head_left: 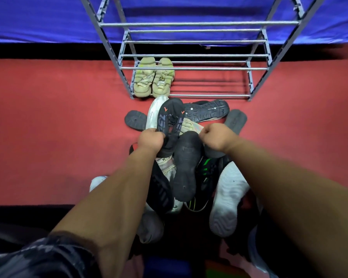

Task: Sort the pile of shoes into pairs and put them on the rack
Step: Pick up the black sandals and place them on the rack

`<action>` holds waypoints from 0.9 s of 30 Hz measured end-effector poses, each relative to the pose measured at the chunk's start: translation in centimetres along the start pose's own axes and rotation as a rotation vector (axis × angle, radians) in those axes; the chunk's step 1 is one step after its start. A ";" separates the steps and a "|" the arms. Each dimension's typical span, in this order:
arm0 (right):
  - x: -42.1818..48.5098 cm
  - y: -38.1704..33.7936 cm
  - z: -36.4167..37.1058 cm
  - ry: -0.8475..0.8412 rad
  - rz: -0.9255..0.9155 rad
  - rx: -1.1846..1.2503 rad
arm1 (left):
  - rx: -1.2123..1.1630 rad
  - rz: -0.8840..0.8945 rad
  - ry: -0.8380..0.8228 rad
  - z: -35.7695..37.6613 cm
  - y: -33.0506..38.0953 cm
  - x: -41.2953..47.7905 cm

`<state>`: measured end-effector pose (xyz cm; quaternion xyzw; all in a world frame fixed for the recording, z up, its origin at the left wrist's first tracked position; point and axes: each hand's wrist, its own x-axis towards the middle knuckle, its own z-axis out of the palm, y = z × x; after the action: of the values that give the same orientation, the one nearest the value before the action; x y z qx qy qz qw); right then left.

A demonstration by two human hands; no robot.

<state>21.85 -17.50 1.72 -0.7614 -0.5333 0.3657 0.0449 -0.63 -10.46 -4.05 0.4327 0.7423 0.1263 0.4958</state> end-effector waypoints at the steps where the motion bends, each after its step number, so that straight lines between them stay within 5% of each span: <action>1: 0.6 1.1 -0.1 0.039 0.040 -0.042 | 0.087 0.055 0.044 -0.1 0.5 -0.9; 4: 2.4 4.6 0.0 0.140 0.226 -0.046 | 0.282 0.206 0.201 0.4 1.3 -2.4; 7: 3.1 7.1 0.5 0.177 0.425 0.070 | 0.247 0.251 0.149 1.2 1.6 -2.5; 11: 3.5 8.2 1.5 0.155 0.410 0.244 | 0.446 0.272 0.032 2.0 0.8 -1.8; 20: 4.1 9.2 -0.2 0.179 0.523 0.871 | 0.738 0.234 0.072 3.2 2.4 -2.0; 22: 4.1 8.1 -1.6 0.231 0.537 0.964 | 0.875 0.388 0.114 4.1 3.7 -2.5; 24: 4.1 6.8 -3.1 0.254 0.528 1.030 | 0.878 0.642 -0.028 5.4 5.3 -3.5; 27: 4.0 5.3 -4.6 0.156 0.476 1.168 | 0.811 0.777 -0.291 7.3 7.2 -5.3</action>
<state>29.41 -14.89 0.62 -0.7335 -0.0570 0.5398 0.4091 9.97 -12.02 0.16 0.8417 0.4423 -0.0564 0.3044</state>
